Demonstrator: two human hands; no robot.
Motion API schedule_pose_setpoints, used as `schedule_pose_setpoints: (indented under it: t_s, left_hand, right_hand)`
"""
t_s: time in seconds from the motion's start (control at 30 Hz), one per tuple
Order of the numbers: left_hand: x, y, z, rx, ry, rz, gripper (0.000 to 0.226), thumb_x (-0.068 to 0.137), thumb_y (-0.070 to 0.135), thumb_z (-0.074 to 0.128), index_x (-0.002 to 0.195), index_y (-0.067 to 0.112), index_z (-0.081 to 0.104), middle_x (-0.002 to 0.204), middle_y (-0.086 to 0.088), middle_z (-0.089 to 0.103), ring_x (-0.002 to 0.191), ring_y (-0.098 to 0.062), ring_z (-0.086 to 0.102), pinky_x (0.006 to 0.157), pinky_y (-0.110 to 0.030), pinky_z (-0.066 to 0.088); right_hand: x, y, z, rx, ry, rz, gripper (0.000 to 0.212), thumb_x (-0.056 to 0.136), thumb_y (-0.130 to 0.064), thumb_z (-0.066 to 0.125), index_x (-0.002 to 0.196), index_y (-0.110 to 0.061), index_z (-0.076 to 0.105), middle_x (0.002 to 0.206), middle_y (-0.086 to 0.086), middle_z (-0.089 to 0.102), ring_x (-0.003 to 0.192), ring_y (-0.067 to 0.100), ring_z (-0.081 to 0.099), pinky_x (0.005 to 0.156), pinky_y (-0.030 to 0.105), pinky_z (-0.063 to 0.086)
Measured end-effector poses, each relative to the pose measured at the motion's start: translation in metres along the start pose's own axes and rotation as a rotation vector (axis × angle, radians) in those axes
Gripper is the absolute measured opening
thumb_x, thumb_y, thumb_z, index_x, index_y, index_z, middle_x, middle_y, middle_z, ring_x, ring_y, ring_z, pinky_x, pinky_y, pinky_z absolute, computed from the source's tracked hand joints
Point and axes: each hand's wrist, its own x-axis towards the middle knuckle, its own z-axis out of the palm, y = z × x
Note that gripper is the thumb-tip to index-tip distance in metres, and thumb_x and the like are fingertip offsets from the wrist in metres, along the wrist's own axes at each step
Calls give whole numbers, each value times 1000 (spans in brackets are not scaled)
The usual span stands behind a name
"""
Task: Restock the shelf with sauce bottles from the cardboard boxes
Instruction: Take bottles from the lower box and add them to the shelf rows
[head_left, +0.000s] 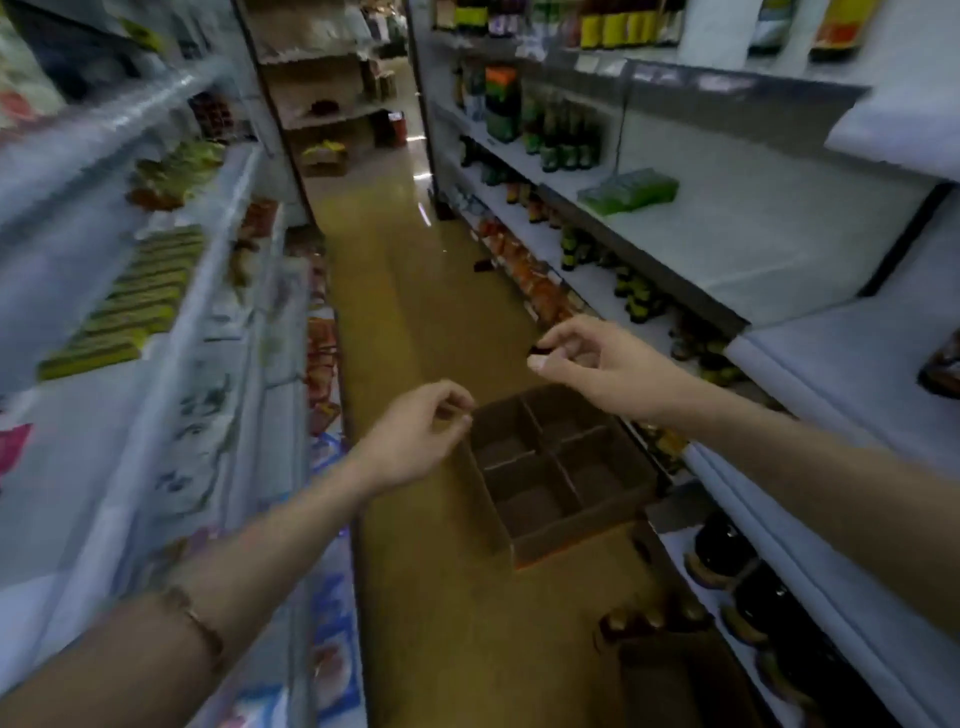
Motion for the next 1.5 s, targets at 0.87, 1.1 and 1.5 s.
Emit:
schedule_pose_setpoints:
  t_s: [0.87,1.1,1.5]
  left_hand:
    - [269,-32,357,56,-906,354,23,93,11,54,115,15,60,105,-2,60,93,-15,60,80,-24,50]
    - [251,-125,492,153,-1114,439,40,92,6,54,132,9,52,129,-10,53,113,-25,55,84,-16,36]
    - [203,-249,658,246,-1262,437,68,86,10,64,145,31,36,148,3,33,129,-18,42,99,-25,37]
  right_hand:
    - [39,352,22,284,368,740,29,91,-39,63,113,-21,56,99,-2,65,83,10,58,66,17,43]
    - [37,467,140,315,320,888,25,90,-28,67,111,-16,60,94,-3,64,88,16,61,76,14,46]
    - [54,642,274,97,-7,897,40,85,-31,71,121,-19,57,127,11,49,110,25,54,93,38,48]
